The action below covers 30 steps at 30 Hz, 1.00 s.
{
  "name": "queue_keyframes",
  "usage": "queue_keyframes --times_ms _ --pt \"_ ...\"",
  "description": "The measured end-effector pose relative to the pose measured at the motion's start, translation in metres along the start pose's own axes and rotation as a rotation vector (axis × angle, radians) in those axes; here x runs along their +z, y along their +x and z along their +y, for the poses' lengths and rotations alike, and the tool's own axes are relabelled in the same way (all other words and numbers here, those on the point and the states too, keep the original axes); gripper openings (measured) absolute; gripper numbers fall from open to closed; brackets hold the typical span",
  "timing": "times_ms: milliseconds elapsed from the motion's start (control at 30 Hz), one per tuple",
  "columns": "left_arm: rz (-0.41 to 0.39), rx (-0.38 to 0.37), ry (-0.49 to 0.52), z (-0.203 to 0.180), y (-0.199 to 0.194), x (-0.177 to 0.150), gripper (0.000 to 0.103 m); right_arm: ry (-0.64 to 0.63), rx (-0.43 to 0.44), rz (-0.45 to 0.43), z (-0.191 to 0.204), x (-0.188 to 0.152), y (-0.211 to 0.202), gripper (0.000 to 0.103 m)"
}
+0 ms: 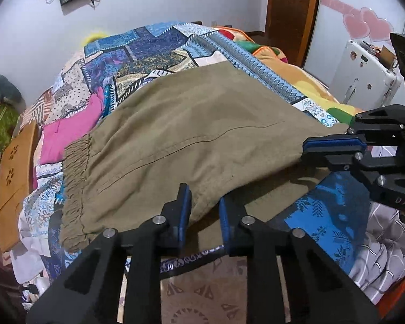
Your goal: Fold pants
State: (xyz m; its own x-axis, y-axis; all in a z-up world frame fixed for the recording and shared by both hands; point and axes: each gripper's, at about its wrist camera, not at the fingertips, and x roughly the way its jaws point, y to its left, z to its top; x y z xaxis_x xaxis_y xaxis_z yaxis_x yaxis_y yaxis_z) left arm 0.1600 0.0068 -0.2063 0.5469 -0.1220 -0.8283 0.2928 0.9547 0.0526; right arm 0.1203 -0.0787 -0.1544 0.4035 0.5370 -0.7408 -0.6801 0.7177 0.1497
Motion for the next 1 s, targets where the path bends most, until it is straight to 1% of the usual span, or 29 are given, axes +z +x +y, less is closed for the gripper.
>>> queue_keyframes --times_ms 33,233,400,500,567,600,633,667,700,733,833,900,933,967,1000 --pt "-0.002 0.002 0.003 -0.001 -0.002 -0.001 0.02 -0.001 -0.001 -0.006 0.001 0.0 -0.003 0.004" --pt "-0.001 0.008 0.006 -0.009 -0.009 -0.009 0.019 0.002 -0.009 -0.019 0.003 -0.003 -0.015 0.004" --pt "0.019 -0.014 -0.001 -0.017 -0.007 -0.016 0.019 0.016 -0.016 0.007 0.003 -0.013 -0.014 0.004" --pt "0.047 0.006 0.02 -0.024 0.0 -0.023 0.02 0.041 -0.019 0.031 -0.001 -0.019 -0.01 0.004" --pt "0.047 0.007 0.012 -0.022 -0.001 -0.026 0.023 0.073 -0.019 0.042 -0.005 -0.023 -0.009 0.004" --pt "0.047 -0.007 -0.001 -0.02 -0.004 -0.027 0.028 0.084 -0.02 0.043 -0.006 -0.024 -0.009 0.004" --pt "0.049 -0.021 -0.011 -0.017 -0.007 -0.027 0.036 0.101 -0.026 0.045 -0.009 -0.025 -0.009 0.004" --pt "0.05 -0.036 -0.024 -0.014 -0.01 -0.028 0.041 0.117 -0.03 0.045 -0.012 -0.026 -0.01 0.004" --pt "0.042 -0.037 -0.035 -0.01 -0.015 -0.029 0.049 0.127 -0.031 0.044 -0.014 -0.026 -0.012 0.004" --pt "0.028 -0.027 -0.044 -0.007 -0.021 -0.03 0.053 0.138 -0.036 0.04 -0.017 -0.026 -0.015 0.005" --pt "-0.006 0.005 -0.085 0.012 -0.036 -0.031 0.055 0.166 -0.062 0.02 -0.027 -0.026 -0.025 0.007" --pt "-0.024 0.031 -0.135 0.032 -0.043 -0.03 0.057 0.179 -0.079 0.008 -0.033 -0.025 -0.031 0.009" --pt "-0.031 0.051 -0.157 0.041 -0.045 -0.03 0.058 0.185 -0.09 0.001 -0.036 -0.025 -0.033 0.011" --pt "-0.038 0.088 -0.183 0.052 -0.046 -0.029 0.058 0.195 -0.109 -0.007 -0.041 -0.024 -0.036 0.013" --pt "-0.04 0.133 -0.214 0.064 -0.045 -0.029 0.059 0.202 -0.122 -0.014 -0.044 -0.024 -0.038 0.019"
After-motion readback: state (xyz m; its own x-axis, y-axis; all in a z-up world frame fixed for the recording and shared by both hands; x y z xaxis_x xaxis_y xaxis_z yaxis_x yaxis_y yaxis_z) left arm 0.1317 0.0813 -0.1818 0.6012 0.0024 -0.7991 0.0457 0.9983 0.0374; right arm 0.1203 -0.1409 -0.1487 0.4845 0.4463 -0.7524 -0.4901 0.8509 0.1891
